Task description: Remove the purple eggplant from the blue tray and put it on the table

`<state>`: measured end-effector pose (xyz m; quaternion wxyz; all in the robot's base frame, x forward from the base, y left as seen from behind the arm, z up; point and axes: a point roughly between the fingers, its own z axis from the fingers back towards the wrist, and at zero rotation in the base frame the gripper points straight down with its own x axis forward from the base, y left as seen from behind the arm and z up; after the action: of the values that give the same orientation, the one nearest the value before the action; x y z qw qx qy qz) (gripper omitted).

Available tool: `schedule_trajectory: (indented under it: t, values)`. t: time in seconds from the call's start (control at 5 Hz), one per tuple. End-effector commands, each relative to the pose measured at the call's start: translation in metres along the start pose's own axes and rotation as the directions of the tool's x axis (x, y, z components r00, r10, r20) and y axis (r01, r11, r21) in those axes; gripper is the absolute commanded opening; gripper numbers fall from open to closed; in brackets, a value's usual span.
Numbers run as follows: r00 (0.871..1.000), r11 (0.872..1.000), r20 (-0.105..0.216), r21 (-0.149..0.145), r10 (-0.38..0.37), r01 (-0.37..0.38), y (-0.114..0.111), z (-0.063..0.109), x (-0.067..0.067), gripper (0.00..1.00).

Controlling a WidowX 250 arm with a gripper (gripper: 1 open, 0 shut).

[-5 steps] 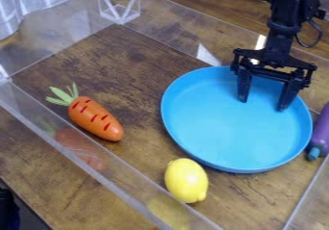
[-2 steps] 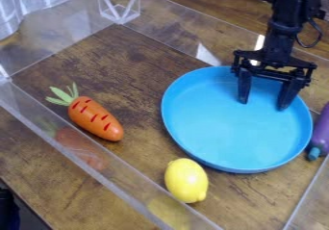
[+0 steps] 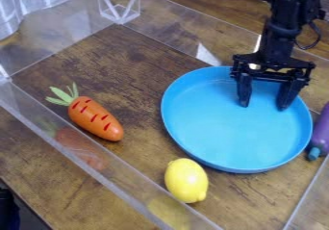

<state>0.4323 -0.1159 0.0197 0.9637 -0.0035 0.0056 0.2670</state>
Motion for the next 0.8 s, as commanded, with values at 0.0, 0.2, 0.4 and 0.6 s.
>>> schedule_trajectory:
  t: [0.0, 0.2, 0.4, 0.6]
  values:
    - [0.999, 0.999, 0.018, -0.007, 0.038, -0.038, -0.006, -0.006, -0.012, 1.0]
    - [0.998, 0.998, 0.02, -0.004, 0.059, -0.059, -0.007, -0.008, -0.022, 0.0]
    - [0.999, 0.999, 0.019, 0.004, 0.05, -0.05, -0.014, -0.009, -0.018, 1.0]
    - [0.999, 0.999, 0.023, 0.012, 0.037, -0.037, -0.019, -0.007, -0.014, 0.0]
